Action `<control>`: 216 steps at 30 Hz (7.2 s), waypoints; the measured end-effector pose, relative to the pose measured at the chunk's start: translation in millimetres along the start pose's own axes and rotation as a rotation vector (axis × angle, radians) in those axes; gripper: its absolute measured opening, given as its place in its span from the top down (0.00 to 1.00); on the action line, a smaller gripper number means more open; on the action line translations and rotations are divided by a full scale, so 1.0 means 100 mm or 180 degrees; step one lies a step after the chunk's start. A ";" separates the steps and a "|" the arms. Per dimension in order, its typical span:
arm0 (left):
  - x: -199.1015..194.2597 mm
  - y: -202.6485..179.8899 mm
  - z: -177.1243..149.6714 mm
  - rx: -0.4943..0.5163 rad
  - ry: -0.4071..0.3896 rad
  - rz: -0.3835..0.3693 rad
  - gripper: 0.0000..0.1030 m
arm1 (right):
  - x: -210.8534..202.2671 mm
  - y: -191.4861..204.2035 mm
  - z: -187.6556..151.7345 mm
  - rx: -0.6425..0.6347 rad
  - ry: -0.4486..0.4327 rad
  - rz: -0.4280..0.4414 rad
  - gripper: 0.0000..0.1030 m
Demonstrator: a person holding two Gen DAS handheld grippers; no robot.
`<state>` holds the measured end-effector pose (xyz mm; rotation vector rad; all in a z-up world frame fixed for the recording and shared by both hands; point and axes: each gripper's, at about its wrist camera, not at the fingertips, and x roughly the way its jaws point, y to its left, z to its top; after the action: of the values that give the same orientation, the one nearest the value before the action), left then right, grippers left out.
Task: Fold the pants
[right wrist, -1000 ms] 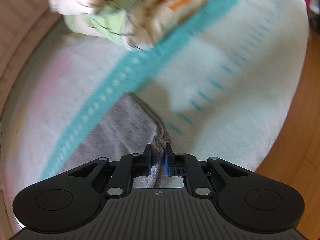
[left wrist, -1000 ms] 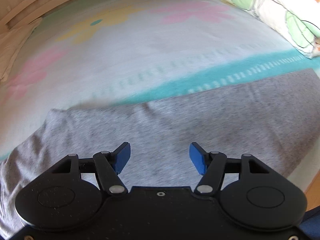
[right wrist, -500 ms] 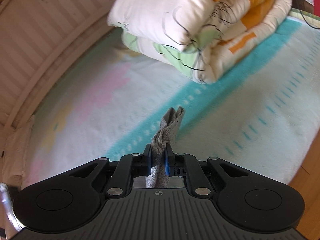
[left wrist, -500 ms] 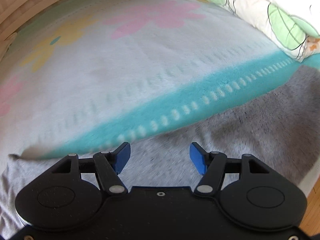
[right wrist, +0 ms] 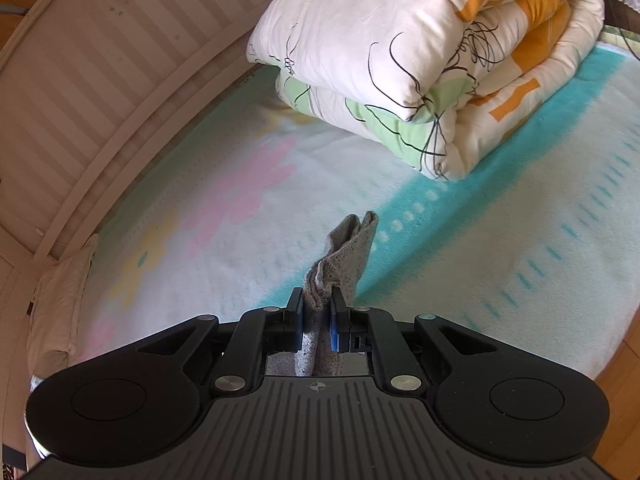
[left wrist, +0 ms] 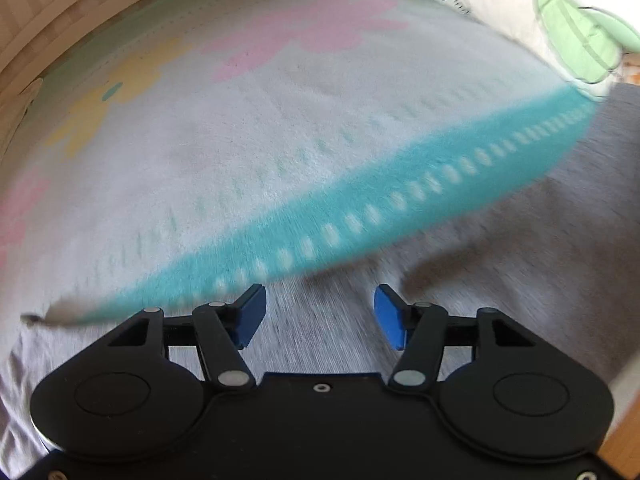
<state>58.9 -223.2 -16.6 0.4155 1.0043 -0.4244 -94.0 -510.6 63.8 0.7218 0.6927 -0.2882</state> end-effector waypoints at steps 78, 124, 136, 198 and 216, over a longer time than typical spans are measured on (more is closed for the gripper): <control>-0.47 1.72 -1.57 -0.0752 0.0214 -0.0084 0.34 | 1.07 1.79 -1.32 -0.1966 0.1009 -0.0445 0.83; -0.91 4.19 -3.22 -0.3461 0.0078 0.0418 0.18 | 1.28 3.23 -2.83 -0.3188 0.2100 0.0593 0.82; -0.77 4.48 -3.18 -0.3917 -0.0411 0.0239 0.03 | 1.28 3.21 -2.82 -0.3175 0.2114 0.0607 0.82; -2.27 2.38 -1.65 -0.1251 -0.1939 0.0124 0.80 | 1.22 2.71 -2.14 -0.1910 0.1744 0.0625 0.86; -1.11 2.44 -1.08 -0.1410 -0.0711 -0.0252 0.59 | 1.08 1.77 -1.53 -0.0906 0.1321 0.0502 0.63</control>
<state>57.1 54.9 62.8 -0.0696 0.8676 -0.2996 -3.8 -278.4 -1.9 0.5623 1.0399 0.1103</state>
